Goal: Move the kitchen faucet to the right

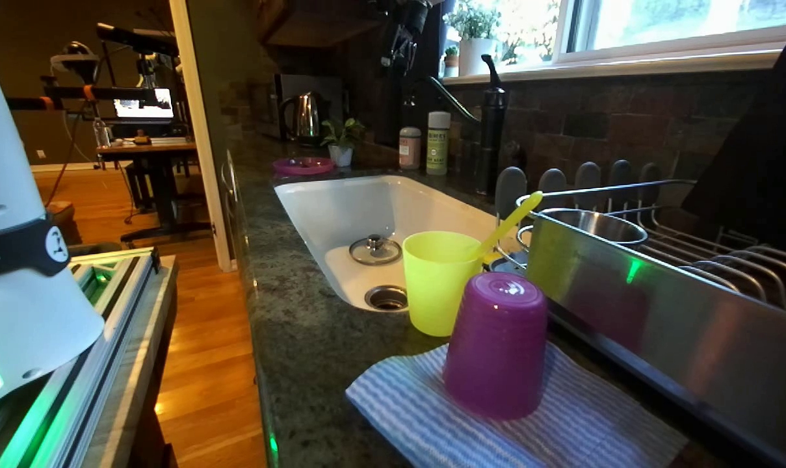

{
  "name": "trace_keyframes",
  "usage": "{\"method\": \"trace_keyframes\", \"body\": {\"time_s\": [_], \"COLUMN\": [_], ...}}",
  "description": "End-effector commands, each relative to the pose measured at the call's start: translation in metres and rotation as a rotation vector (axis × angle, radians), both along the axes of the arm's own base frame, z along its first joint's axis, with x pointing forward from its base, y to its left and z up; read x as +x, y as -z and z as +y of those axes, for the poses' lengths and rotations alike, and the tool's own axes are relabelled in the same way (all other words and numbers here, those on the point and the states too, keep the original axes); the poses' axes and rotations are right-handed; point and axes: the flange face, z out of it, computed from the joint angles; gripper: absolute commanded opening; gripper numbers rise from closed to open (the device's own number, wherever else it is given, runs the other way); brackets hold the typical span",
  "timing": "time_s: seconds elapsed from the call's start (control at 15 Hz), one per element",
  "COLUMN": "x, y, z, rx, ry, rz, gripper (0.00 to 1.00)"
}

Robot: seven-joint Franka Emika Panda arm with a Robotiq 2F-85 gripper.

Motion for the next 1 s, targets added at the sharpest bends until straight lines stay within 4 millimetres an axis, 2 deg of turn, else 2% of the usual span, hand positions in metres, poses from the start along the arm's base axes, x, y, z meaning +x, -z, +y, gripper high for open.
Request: {"method": "trace_keyframes", "body": {"time_s": [0.0,0.13,0.27,0.47,0.6,0.93], "x": [-0.013,-0.016,-0.016,-0.010,0.000,0.022], "y": [-0.023,-0.040,-0.048,-0.045,-0.035,-0.027], "z": [0.011,0.017,0.018,0.016,0.015,0.019], "rx": [0.051,0.021,-0.013,-0.116,-0.152,-0.146], "ry": [-0.142,-0.197,-0.210,-0.167,-0.143,-0.149], "rz": [-0.068,-0.146,-0.184,-0.228,-0.268,-0.393], "gripper": [1.00,1.00,1.00,1.00,1.00,1.00]}}
